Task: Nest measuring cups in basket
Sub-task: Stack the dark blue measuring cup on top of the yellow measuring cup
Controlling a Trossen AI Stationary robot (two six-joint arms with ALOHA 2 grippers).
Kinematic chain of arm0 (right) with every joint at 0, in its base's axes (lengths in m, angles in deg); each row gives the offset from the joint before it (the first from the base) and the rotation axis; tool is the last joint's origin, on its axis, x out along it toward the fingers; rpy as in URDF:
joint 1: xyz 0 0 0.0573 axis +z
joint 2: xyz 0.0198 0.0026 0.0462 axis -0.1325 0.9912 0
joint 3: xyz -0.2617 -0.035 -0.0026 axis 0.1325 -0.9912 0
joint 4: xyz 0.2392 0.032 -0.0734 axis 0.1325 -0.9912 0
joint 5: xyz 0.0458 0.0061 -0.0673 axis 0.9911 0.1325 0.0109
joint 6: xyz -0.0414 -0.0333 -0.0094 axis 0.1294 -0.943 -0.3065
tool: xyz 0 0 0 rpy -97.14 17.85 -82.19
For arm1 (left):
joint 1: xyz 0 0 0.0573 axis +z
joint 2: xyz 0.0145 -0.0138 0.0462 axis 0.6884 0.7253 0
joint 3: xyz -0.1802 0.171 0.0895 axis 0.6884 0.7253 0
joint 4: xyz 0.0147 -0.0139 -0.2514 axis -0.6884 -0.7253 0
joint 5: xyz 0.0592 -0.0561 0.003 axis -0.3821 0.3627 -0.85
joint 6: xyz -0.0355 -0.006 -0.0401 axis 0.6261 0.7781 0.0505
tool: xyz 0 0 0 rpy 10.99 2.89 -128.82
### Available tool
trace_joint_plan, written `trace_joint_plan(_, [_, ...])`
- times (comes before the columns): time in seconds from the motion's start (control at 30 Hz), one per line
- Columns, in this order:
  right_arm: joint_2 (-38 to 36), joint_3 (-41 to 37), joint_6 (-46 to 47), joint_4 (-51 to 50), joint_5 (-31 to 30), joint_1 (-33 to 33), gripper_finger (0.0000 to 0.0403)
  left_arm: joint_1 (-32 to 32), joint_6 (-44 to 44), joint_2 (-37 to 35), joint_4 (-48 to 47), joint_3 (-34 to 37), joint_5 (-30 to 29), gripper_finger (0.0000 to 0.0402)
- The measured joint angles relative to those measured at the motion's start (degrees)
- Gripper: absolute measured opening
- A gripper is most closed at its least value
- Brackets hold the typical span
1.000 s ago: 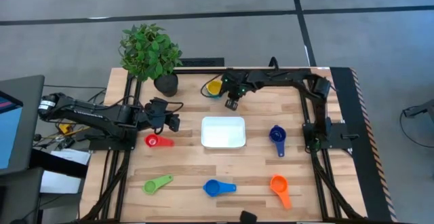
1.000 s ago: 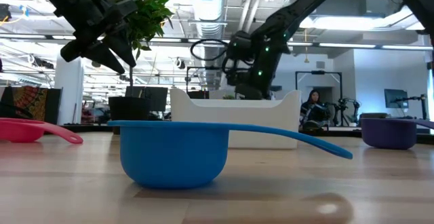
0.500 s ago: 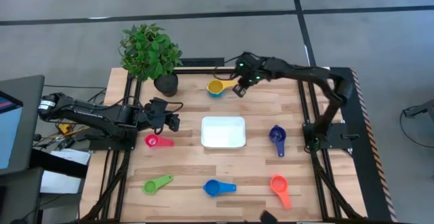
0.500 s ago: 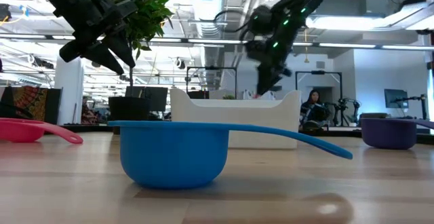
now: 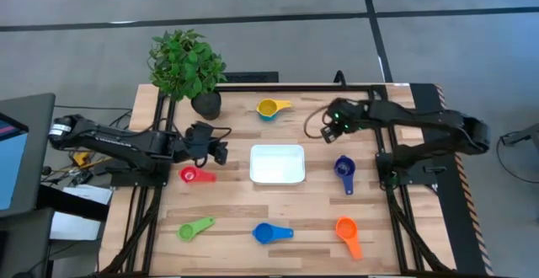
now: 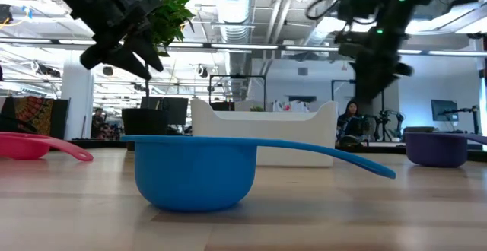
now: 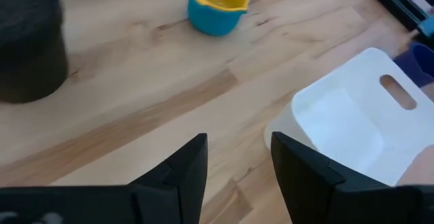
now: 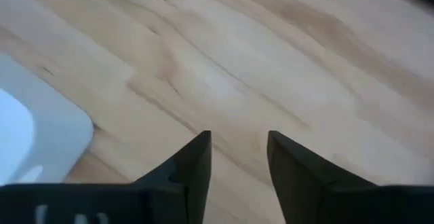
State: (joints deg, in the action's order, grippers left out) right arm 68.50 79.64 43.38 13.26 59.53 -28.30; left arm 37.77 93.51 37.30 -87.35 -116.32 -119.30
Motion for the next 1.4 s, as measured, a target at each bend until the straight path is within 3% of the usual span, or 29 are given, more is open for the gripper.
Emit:
trace_joint_plan(0.17, [-4.0,-3.6,10.6,-4.7,0.9,5.4,0.0181,0.0,-4.2,3.6,5.0,0.0,2.0,0.0151])
trace_joint_plan(0.37, [-3.5,-5.9,18.3,-11.4,2.0,12.0,0.0182,0.0,-4.3,8.0,8.5,0.0,4.4,0.0151])
trace_joint_plan(0.7, [-2.9,-11.7,27.5,-11.5,4.8,18.3,0.0173,0.0,-4.3,9.6,10.5,0.0,5.6,0.0151])
trace_joint_plan(0.97, [-2.9,-14.1,28.1,-8.3,8.4,20.4,0.0152,0.0,-4.6,9.6,10.5,0.0,5.6,0.0151])
trace_joint_plan(1.07, [-2.9,-14.7,26.9,-7.8,8.1,19.1,0.0120,0.0,-4.6,9.6,10.5,0.0,5.6,0.0151])
trace_joint_plan(1.27, [-2.9,-15.5,18.8,-4.4,6.8,15.1,0.0019,0.0,-5.3,9.6,10.4,0.0,5.8,0.0151])
trace_joint_plan(1.4, [-2.9,-15.5,13.8,-0.6,6.7,11.9,0.0021,0.0,-6.7,9.5,10.4,0.0,7.7,0.0151])
